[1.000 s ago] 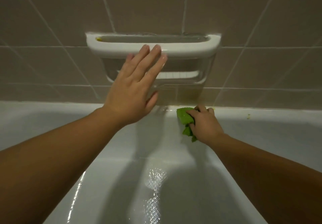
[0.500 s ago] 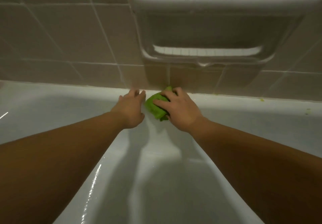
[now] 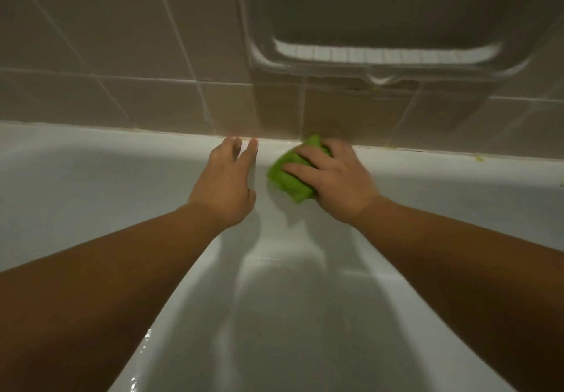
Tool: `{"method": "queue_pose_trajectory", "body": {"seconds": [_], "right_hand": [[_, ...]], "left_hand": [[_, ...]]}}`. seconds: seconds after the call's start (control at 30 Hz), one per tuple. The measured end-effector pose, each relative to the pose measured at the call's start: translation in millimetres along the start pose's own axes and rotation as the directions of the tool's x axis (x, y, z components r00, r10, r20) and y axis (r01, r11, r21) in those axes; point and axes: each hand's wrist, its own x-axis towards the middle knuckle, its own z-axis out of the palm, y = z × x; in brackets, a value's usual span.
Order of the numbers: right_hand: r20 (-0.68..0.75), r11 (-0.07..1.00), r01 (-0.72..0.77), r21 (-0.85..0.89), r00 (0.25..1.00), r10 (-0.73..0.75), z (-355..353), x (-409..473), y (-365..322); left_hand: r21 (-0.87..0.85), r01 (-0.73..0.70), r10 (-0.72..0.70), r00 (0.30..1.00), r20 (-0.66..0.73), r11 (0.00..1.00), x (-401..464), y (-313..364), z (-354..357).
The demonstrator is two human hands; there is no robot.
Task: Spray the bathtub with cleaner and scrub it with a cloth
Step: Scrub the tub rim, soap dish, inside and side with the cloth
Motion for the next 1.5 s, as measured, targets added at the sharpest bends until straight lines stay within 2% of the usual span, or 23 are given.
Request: {"method": "queue_pose_trajectory", "body": {"seconds": [0.1, 0.23, 0.33, 0.4, 0.57, 0.7, 0.8, 0.93, 1.07, 1.13, 1.2, 1.33, 1.37, 1.4, 1.5], "right_hand": [[0.026, 0.997, -0.074, 0.024, 0.997, 0.073, 1.0, 4.8, -5.3], [0.009, 0.981, -0.185, -0.064, 0.983, 0.186, -36.7, -67.0, 53.8], [0.049, 0.909, -0.402, -0.111, 0.911, 0.409, -66.9, -113.7, 84.7], [0.06, 0.858, -0.498, -0.124, 0.86, 0.507, -71.1, -114.4, 82.1], [0.138, 0.88, -0.46, -0.119, 0.87, 0.474, -63.8, -65.5, 45.8], [0.112, 0.883, -0.432, -0.184, 0.883, 0.455, -82.2, -94.5, 70.0], [0.02, 0.795, -0.553, -0.248, 0.818, 0.575, -104.1, -149.2, 116.0], [0.057, 0.725, -0.664, -0.183, 0.729, 0.682, -108.6, -154.7, 126.0], [0.082, 0.779, -0.62, -0.097, 0.775, 0.627, -103.7, -144.9, 123.6], [0.087, 0.785, -0.606, -0.131, 0.782, 0.618, -111.2, -165.0, 144.1], [0.061, 0.726, -0.664, -0.178, 0.729, 0.681, -125.7, -195.0, 170.1], [-0.027, 0.429, -0.884, -0.184, 0.441, 0.897, -146.0, -232.0, 194.5], [-0.043, 0.393, -0.902, -0.176, 0.406, 0.913, -143.6, -226.9, 190.5], [-0.036, 0.41, -0.897, -0.166, 0.421, 0.906, -139.9, -216.2, 181.8], [0.049, 0.656, -0.745, -0.119, 0.656, 0.753, -119.0, -176.1, 146.4]], "left_hand": [[0.052, 0.0, 0.0, 1.0, 0.003, 0.999, -2.0, 1.8, 0.7], [0.291, 0.036, -0.057, 0.996, 0.065, 0.956, -3.0, 28.9, 8.6], [0.314, -0.028, -0.015, 0.991, 0.132, 0.949, -5.3, 64.9, 20.6], [0.309, -0.057, 0.012, 0.989, 0.147, 0.95, -7.5, 89.9, 26.8], [0.269, -0.108, 0.072, 0.988, 0.139, 0.957, -1.3, 133.5, 38.4], [0.268, -0.141, 0.102, 0.983, 0.154, 0.953, 5.4, 158.3, 42.2], [0.265, -0.179, 0.143, 0.978, 0.149, 0.948, 13.9, 178.2, 43.5], [0.232, -0.217, 0.201, 0.975, 0.091, 0.948, 22.3, 208.4, 48.4], [0.191, -0.267, 0.263, 0.964, 0.049, 0.944, 27.3, 237.3, 58.2], [0.192, -0.261, 0.252, 0.965, 0.069, 0.946, 29.0, 246.4, 58.0], [0.18, -0.242, 0.23, 0.969, 0.085, 0.953, 29.7, 252.8, 56.9], [0.157, -0.215, 0.204, 0.975, 0.085, 0.964, 29.6, 263.6, 57.9], [0.147, -0.204, 0.193, 0.977, 0.086, 0.968, 29.5, 266.4, 59.5], [0.136, -0.192, 0.182, 0.98, 0.086, 0.972, 29.8, 269.1, 60.5], [0.14, -0.176, 0.165, 0.983, 0.082, 0.975, 29.8, 276.8, 63.7]]}}
